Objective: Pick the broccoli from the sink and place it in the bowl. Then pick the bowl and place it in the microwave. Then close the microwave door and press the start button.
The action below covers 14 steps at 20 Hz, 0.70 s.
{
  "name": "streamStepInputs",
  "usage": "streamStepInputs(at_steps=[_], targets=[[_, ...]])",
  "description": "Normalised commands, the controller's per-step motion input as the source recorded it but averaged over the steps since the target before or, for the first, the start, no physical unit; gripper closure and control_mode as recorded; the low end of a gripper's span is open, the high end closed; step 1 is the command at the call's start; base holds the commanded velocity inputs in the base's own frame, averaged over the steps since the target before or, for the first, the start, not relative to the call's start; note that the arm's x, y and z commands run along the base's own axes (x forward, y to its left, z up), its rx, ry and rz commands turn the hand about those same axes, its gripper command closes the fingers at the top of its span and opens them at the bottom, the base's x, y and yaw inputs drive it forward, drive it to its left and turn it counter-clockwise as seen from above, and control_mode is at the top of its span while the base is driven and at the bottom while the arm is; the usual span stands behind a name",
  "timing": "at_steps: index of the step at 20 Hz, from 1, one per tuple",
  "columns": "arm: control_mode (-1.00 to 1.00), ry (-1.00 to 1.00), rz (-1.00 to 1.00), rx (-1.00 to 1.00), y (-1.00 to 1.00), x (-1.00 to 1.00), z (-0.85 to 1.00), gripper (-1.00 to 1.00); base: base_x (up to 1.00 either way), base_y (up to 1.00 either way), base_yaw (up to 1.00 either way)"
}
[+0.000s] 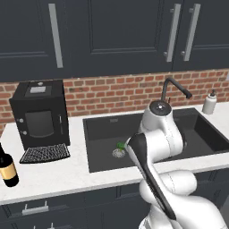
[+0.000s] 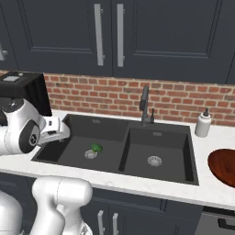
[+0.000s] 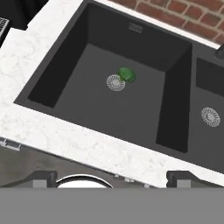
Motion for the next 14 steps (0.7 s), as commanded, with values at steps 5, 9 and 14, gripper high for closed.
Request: streamStepInputs(at_steps=[5, 9, 14], targets=[[-1.00, 0.24, 0.07, 0.00, 0.02, 0.63, -0.05, -1.00, 0.00, 0.00, 0.00], [-1.00, 0.18, 0.02, -0.03, 0.11, 0.62, -0.12, -1.00, 0.00, 0.00, 0.00], [-1.00, 0.09, 0.00, -0.05, 0.14, 0.55, -0.25, -1.00, 0.00, 0.00, 0.00]])
